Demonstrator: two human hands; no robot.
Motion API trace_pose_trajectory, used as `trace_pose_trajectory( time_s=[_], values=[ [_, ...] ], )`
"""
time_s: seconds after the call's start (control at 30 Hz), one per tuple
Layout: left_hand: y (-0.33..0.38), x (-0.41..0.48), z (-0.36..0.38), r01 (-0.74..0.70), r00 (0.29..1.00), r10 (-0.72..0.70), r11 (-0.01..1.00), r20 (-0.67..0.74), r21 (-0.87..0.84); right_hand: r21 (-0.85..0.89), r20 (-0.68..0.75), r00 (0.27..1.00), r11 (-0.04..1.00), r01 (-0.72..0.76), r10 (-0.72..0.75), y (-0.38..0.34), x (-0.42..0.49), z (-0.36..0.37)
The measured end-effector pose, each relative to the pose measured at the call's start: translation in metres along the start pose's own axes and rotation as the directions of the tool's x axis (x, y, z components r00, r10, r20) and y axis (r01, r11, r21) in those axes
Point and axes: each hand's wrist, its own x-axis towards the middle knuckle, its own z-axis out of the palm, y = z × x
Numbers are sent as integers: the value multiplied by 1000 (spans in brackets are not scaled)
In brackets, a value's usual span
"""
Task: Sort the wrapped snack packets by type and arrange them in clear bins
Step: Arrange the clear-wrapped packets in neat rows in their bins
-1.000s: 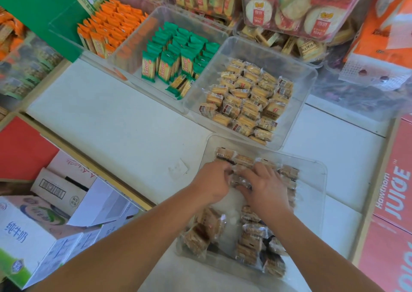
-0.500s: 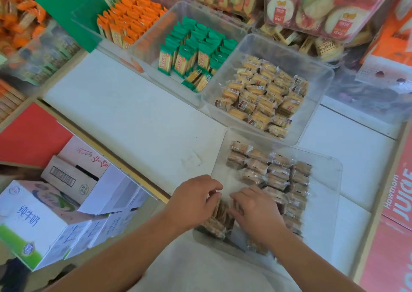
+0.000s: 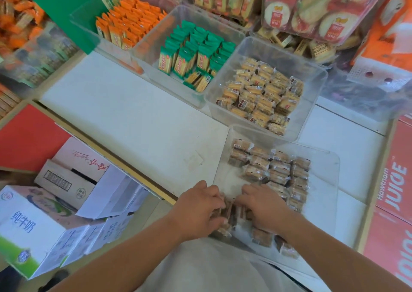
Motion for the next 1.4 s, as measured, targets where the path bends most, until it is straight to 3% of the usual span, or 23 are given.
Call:
trace_pose_trajectory(
  time_s=[0.1,0.17,0.27,0.37,0.47,0.6,0.73,0.83,0.9,1.13,1.3,1.4],
  values=[
    [-8,-9,-4,-60,998,60,997,-7,-39,46,-136,990,999,-29,35,8,-1,4],
    [-13,-13,-5,-128,992,127,991,24,39,49,-187,982,999,-3,12,13,-3,5],
    [-15,-14,-3,-207,977,197,964,77,166,66,-136,990,998,-17,26,9,-8,0],
    [-5,-9,0,-221,975,208,911,75,349,-12,-113,993,1000,-27,25,1,-9,0],
    [5,-6,7,-246,969,238,884,71,398,-138,-18,1000,990,12,-15,-5,-7,1],
    [4,-5,12,-223,973,231,923,14,315,-168,-8,1000,986,9,-11,7,-15,10],
    [4,-13,8,-201,960,225,968,-164,149,-144,-279,960,989,-38,-3,15,-24,11],
    [2,-20,0,-179,935,175,984,-310,14,-51,-516,851,988,-145,98,15,-30,-8],
    [-2,-20,-2,-140,933,118,989,-339,-39,41,-571,796,976,-214,199,16,-25,-21],
    [-4,-7,-5,-98,943,49,986,-330,-135,148,-478,844,970,-194,242,11,45,-20],
    [0,-1,-9,-111,947,68,986,-315,-122,61,-488,783,911,-409,385,18,53,-11],
    [9,14,-7,-124,956,92,987,-279,-100,205,-450,740,864,-459,500,25,50,-19]
  ],
)
